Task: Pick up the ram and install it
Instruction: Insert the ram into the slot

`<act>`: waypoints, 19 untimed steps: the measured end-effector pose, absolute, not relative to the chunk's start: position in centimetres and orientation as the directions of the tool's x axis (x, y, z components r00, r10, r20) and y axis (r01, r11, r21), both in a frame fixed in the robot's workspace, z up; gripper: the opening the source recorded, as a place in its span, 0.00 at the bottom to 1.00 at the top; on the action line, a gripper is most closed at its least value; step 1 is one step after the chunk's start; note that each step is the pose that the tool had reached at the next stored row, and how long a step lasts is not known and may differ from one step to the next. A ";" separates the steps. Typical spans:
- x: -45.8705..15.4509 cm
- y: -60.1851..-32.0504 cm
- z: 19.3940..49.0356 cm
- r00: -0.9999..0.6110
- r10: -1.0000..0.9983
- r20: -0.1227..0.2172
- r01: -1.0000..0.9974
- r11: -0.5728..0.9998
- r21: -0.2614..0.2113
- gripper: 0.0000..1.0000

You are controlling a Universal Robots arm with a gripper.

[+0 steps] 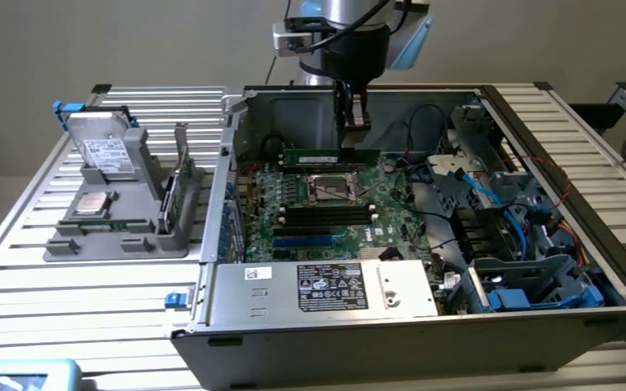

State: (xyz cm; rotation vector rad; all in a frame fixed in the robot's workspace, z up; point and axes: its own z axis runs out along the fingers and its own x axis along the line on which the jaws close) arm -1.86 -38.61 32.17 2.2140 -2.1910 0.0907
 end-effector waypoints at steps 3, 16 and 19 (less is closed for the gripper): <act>-1.9 -38.6 31.6 0.010 -0.998 0.059 -1.000 -0.011 -0.023 0.13; -1.9 -39.0 29.3 0.010 -0.998 0.059 -1.000 -0.011 -0.023 0.13; -1.9 -39.1 28.7 0.010 -0.998 0.059 -1.000 -0.011 -0.023 0.13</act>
